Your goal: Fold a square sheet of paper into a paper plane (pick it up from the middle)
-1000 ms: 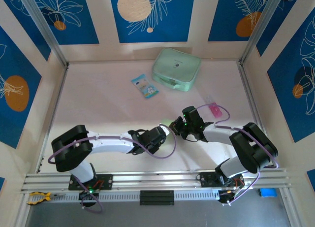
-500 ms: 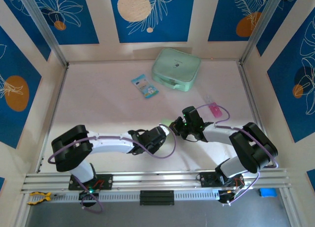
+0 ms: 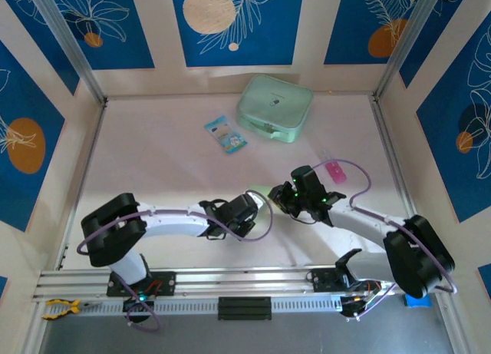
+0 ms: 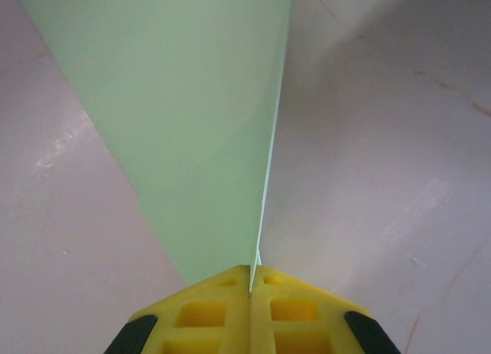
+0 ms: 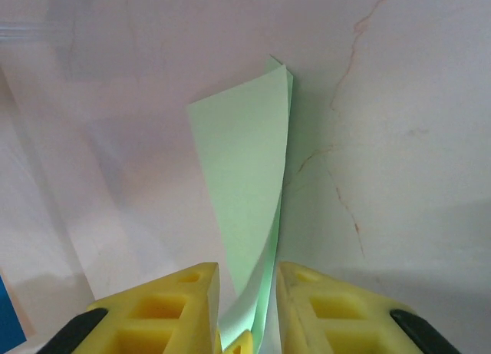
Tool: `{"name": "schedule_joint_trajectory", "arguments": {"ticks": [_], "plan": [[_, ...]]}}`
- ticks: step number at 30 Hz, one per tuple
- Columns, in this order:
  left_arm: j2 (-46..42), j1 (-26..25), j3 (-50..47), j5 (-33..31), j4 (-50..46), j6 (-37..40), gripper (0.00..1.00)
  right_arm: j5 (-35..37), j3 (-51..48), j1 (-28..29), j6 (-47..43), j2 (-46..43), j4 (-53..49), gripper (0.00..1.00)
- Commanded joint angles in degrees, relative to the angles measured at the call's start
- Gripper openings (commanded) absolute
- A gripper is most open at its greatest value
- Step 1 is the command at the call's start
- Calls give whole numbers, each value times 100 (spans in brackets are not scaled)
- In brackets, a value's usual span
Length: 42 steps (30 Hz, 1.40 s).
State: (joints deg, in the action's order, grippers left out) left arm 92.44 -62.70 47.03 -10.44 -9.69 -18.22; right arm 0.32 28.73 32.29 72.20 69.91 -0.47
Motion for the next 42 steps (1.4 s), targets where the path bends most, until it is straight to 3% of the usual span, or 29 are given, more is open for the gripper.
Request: {"name": "schedule_joint_trajectory", "arguments": {"ticks": [1,8,18,26,34,42], "plan": [[-8,176,-101,450,176,-207,0,283,-125,-3,-110,-348,-554,28],[-26,258,-155,484,209,-317,0,474,-278,48,-69,-944,-826,33],[292,259,-113,-57,96,-500,0,566,-426,180,52,-1076,-869,34],[134,240,-703,-451,894,-673,0,528,-539,244,110,-1060,-773,34],[-122,241,-1514,-298,2101,-1150,0,535,-707,446,265,-1050,-584,34],[-198,321,-1487,871,2178,-618,0,428,-751,559,184,-854,-238,31]]}}
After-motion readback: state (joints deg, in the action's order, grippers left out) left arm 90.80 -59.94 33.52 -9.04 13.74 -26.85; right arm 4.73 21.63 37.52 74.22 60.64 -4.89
